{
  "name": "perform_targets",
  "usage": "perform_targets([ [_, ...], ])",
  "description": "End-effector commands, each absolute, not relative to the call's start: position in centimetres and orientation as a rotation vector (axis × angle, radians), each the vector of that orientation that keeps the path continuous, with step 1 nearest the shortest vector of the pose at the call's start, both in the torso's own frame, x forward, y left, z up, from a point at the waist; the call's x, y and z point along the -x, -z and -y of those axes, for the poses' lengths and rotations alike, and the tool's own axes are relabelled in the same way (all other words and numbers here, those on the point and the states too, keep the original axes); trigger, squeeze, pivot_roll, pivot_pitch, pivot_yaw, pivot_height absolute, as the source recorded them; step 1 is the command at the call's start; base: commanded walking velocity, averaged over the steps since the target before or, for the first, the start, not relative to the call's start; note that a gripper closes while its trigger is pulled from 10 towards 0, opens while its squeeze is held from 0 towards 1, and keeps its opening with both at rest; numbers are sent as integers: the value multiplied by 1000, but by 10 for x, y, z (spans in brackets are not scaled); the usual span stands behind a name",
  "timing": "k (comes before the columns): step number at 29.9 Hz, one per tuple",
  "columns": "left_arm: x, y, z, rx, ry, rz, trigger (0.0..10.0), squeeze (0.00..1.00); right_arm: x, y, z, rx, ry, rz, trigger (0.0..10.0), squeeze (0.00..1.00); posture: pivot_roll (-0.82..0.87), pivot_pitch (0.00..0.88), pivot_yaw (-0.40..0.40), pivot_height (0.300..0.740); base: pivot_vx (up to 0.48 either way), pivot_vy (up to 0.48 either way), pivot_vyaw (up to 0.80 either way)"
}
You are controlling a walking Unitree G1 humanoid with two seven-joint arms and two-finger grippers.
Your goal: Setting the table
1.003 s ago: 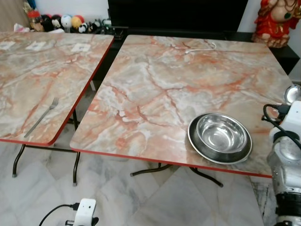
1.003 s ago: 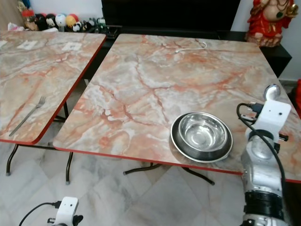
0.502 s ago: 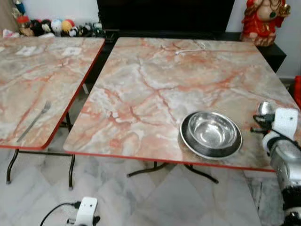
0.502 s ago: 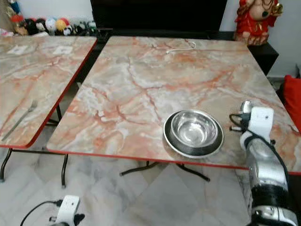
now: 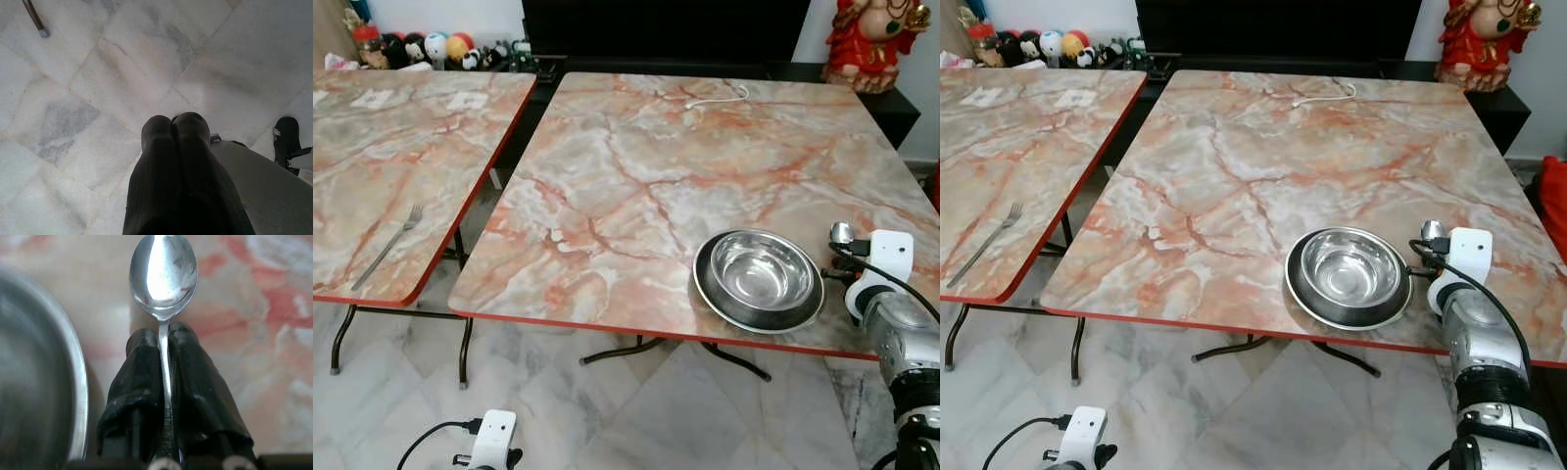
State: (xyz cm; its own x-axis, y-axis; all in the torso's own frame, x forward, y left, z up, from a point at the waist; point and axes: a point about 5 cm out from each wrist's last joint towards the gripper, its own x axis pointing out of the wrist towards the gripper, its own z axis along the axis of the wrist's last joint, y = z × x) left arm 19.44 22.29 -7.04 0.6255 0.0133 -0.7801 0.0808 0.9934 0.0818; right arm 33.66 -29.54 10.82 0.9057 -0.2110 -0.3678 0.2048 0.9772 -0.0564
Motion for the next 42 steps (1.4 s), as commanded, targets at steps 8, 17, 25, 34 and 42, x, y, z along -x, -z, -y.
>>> perform_targets([
  [8,-190,73,-225,-115,29,-924,10000,0,-337,-106,302,17,241,-386,10000,0,19,107,24,740,0,0,0],
  [17,-191,72,-225,-118,28,-923,10000,0,-339,-104,301,19,242,-385,10000,0,25,107,26,740,0,0,0],
  [25,-190,73,-226,-121,25,-925,10000,0,-341,-107,302,14,257,-352,10000,0,31,104,29,740,0,0,0],
  [34,-190,73,-226,-121,24,-925,10000,0,-343,-107,300,10,254,-347,10000,573,33,103,29,740,0,0,0],
  [42,-190,72,-226,-122,21,-924,10000,0,-343,-107,301,16,260,-345,10000,0,35,103,29,740,0,0,0],
])
